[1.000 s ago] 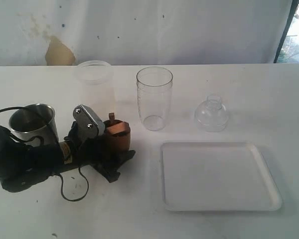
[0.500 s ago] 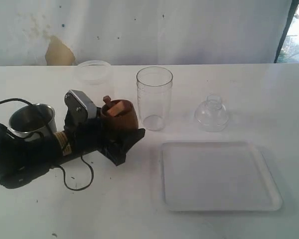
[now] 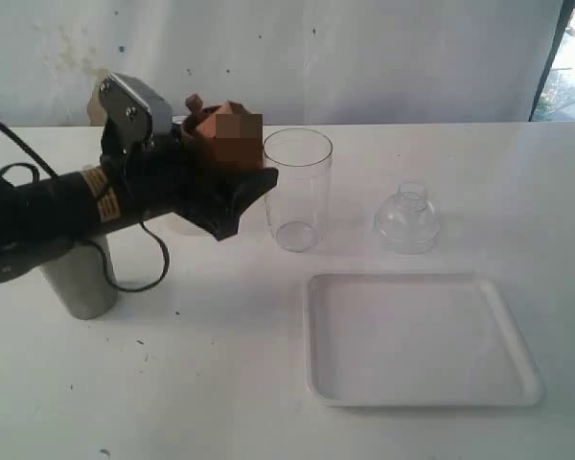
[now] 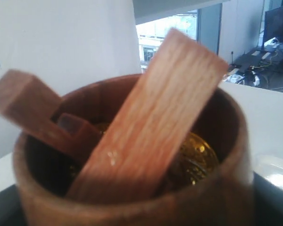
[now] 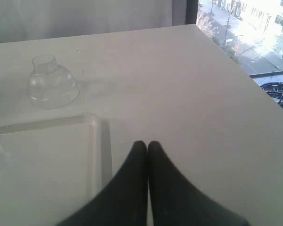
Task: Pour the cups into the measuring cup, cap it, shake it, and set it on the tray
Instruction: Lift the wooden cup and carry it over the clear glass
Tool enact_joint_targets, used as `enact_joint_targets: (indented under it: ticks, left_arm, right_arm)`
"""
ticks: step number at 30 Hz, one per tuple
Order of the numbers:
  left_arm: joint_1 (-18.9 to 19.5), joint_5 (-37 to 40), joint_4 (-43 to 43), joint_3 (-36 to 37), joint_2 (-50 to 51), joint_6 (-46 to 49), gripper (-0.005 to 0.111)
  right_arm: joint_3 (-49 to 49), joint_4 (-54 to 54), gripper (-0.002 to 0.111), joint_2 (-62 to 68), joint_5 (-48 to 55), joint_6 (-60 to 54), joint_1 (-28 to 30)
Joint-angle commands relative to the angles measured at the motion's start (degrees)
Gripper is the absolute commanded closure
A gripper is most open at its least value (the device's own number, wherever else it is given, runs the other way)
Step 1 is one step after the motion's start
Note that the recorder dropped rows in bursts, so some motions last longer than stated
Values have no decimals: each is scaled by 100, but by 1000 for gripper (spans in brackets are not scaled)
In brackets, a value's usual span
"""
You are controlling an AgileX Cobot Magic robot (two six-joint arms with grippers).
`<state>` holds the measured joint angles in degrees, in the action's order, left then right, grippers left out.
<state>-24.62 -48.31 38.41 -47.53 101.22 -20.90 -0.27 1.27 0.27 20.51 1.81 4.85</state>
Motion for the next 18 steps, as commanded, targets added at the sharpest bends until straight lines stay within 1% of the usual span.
enact_joint_targets:
  ticks: [1, 10, 18]
  left_arm:
    - [-9, 626, 225, -621, -150, -377, 107]
    - [-9, 1652, 253, -1848, -93, -148, 107]
    - [-9, 1748, 260, -2745, 638, 501, 107]
  right_arm:
    - [27, 20, 108, -27, -45, -49, -16]
    - [27, 20, 108, -27, -45, -49, -16]
    - [27, 20, 108, -27, -45, -49, -16]
